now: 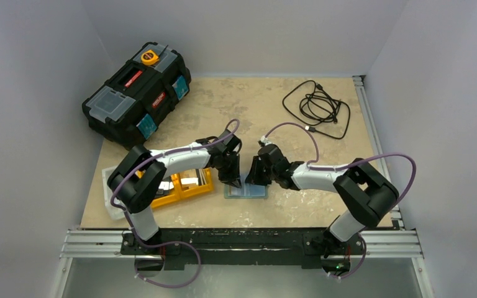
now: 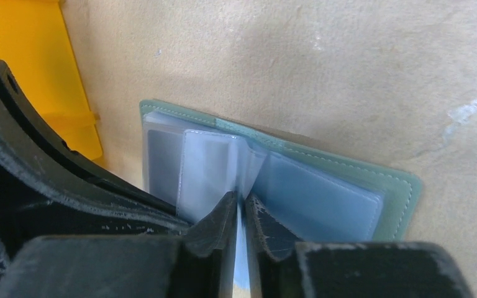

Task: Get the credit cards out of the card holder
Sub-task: Remove the credit card from the card holder.

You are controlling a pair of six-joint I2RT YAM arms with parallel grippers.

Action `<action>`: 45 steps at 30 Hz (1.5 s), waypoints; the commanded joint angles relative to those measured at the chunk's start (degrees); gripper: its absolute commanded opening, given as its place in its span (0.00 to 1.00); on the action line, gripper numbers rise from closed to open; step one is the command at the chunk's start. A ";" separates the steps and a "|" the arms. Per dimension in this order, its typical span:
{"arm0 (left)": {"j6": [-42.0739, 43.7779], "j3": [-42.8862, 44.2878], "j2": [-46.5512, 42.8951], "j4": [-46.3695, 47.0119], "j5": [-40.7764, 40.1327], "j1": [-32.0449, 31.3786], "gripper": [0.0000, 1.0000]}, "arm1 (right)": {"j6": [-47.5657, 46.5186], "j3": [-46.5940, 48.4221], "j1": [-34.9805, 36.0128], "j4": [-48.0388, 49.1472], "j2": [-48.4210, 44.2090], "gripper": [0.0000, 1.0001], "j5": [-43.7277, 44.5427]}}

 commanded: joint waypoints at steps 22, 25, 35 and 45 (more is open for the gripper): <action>-3.70 7.15 1.79 6.57 6.17 -5.33 0.29 | -2.58 2.43 -6.98 -25.66 -26.84 0.61 10.83; -3.94 10.08 4.63 7.03 6.40 -6.05 0.38 | -1.92 1.68 -7.05 -27.27 -29.28 0.61 11.90; -3.66 16.17 14.13 4.35 5.44 -6.32 0.44 | -0.85 -0.13 -7.38 -30.35 -34.30 0.61 12.94; -1.45 12.85 2.40 1.05 2.70 -2.68 0.47 | -1.51 -0.35 -7.24 -26.81 -34.37 0.57 8.75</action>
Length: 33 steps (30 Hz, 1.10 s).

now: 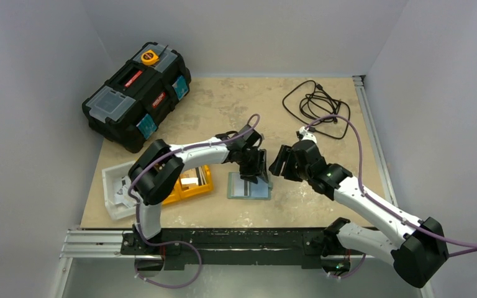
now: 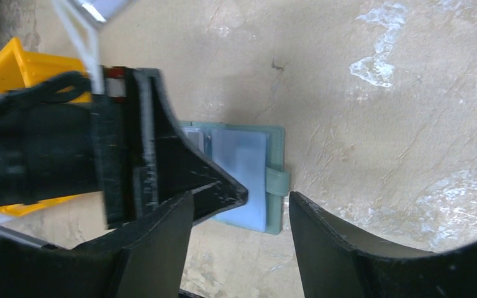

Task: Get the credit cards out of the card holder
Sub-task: Remove the credit card from the card holder.

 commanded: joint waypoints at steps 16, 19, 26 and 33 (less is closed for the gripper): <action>4.17 -14.61 -17.63 -2.96 -3.44 10.19 0.28 | 3.25 0.22 6.55 22.44 19.30 0.46 -12.77; 4.26 -15.63 -17.20 -1.90 -3.28 10.17 0.23 | 3.84 0.20 6.57 25.92 22.94 0.41 -15.59; 4.37 -16.46 -15.24 -0.60 -2.72 10.20 0.12 | 4.09 -0.47 6.48 28.91 27.65 0.35 -15.86; 4.19 -16.96 -12.61 0.35 -2.70 9.91 0.08 | 4.29 -1.92 6.01 29.41 29.42 0.34 -15.03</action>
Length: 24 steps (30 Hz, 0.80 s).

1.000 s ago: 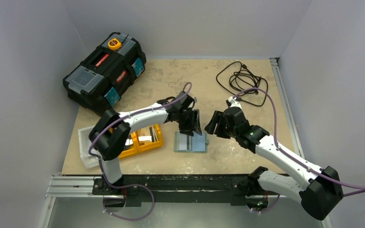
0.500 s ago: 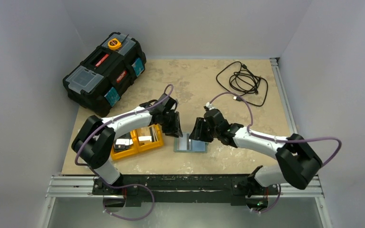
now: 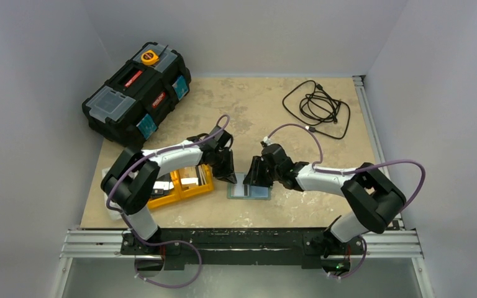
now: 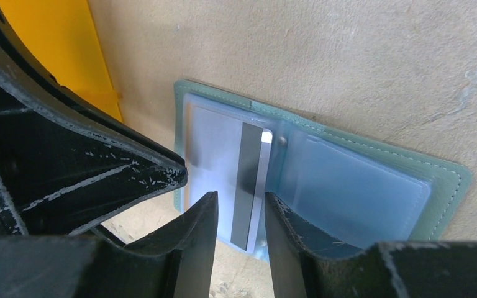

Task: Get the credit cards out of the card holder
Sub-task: Remove the credit card from the card holder.

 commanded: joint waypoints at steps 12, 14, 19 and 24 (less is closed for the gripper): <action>-1.53 -0.69 3.90 2.95 -0.19 -2.82 0.06 | 0.26 -2.31 -0.78 6.15 4.29 0.37 -2.10; -2.29 -0.69 4.51 3.33 -0.22 -3.19 0.05 | 0.34 -2.45 -0.75 7.03 4.63 0.37 -2.77; -3.51 -0.48 5.14 1.62 -2.78 -3.28 0.02 | 0.49 -4.43 -2.40 10.00 4.02 0.37 -5.58; -4.38 -0.84 5.99 1.00 -4.07 -3.23 0.00 | -0.43 -8.97 -6.62 15.62 2.16 0.39 -10.92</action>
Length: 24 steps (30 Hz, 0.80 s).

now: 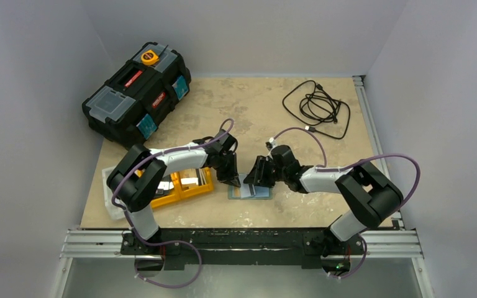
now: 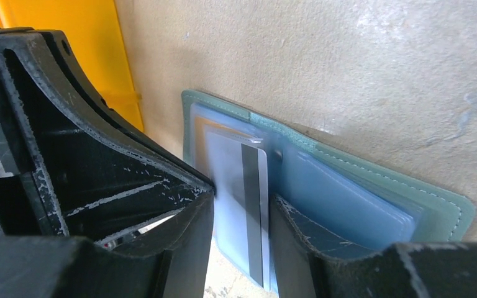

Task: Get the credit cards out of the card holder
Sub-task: Remove the credit card from the card holder.

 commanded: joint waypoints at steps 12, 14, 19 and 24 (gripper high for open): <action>-2.03 -0.87 3.86 -1.72 -5.11 -0.87 0.00 | 3.99 -11.63 -8.70 20.89 -0.19 0.38 -15.43; -2.03 -0.89 3.82 -1.67 -5.13 -0.87 0.00 | 4.60 -12.57 -9.63 22.85 0.08 0.36 -16.42; -2.01 -0.88 3.91 -1.46 -4.98 -0.82 0.00 | 6.03 -13.53 -9.95 26.45 2.15 0.31 -17.71; -1.90 -0.81 3.99 -1.41 -4.74 -0.82 0.00 | 7.10 -14.02 -10.10 29.70 4.93 0.24 -18.50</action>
